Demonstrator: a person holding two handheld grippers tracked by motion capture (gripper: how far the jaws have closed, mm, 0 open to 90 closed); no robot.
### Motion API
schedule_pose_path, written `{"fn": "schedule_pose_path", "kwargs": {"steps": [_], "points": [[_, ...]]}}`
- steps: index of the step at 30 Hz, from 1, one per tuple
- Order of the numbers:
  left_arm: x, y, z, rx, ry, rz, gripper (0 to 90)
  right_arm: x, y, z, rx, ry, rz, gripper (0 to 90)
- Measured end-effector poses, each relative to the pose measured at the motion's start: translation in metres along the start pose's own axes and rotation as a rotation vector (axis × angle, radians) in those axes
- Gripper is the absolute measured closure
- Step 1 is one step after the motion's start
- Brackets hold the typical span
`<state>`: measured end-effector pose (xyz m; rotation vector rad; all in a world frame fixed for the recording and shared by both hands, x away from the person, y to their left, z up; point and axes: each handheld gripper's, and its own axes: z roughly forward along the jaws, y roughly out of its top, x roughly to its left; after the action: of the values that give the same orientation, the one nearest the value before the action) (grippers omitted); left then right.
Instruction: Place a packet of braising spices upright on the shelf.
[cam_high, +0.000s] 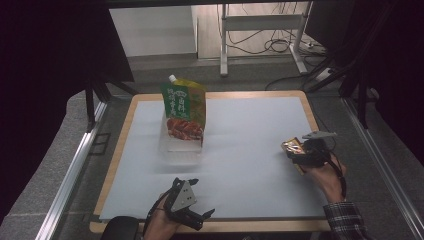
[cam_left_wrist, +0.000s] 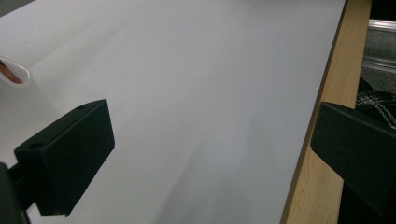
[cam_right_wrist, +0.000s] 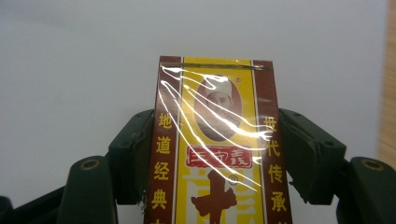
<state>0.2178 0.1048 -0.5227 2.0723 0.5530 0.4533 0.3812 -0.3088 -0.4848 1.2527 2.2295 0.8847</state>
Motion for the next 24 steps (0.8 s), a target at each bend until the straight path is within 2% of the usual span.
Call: {"fn": "schedule_pose_path", "kwargs": {"steps": [1,2,3,5,9,10,12,13,18,19,24], "points": [[0.000,0.000,0.000,-0.005,0.000,-0.005,0.0,0.012,0.004,0.000,-0.005,0.032,-0.038,31.9],[0.000,0.000,0.000,-0.005,0.000,-0.005,0.0,0.012,0.004,0.000,-0.005,0.032,-0.038,31.9],[0.000,0.000,0.000,-0.005,0.000,-0.004,0.0,0.024,0.007,0.002,-0.006,0.056,-0.076,31.9],[0.000,0.000,0.000,-0.004,0.000,-0.003,0.0,0.036,0.010,0.004,0.000,0.088,-0.107,31.8],[0.000,0.000,0.000,-0.002,0.001,-0.001,0.0,0.058,0.012,0.009,0.004,0.145,-0.156,31.8],[0.000,0.000,0.000,-0.002,0.001,-0.001,0.0,0.058,0.012,0.009,0.004,0.145,-0.156,31.8],[0.000,0.000,0.000,-0.001,0.000,0.000,0.0,0.074,0.014,0.011,0.005,0.193,-0.183,31.8],[0.000,0.000,0.000,-0.001,0.000,0.000,0.0,0.074,0.014,0.011,0.005,0.193,-0.183,31.8],[0.000,0.000,0.000,-0.001,-0.001,0.002,0.0,0.095,0.013,0.015,0.021,0.244,-0.238,31.8],[0.000,0.000,0.000,-0.001,-0.002,0.001,0.0,0.102,0.013,0.017,0.029,0.257,-0.262,31.8],[0.000,0.000,0.000,-0.001,0.000,0.001,0.0,0.111,0.011,0.020,0.046,0.272,-0.284,31.7]]}}
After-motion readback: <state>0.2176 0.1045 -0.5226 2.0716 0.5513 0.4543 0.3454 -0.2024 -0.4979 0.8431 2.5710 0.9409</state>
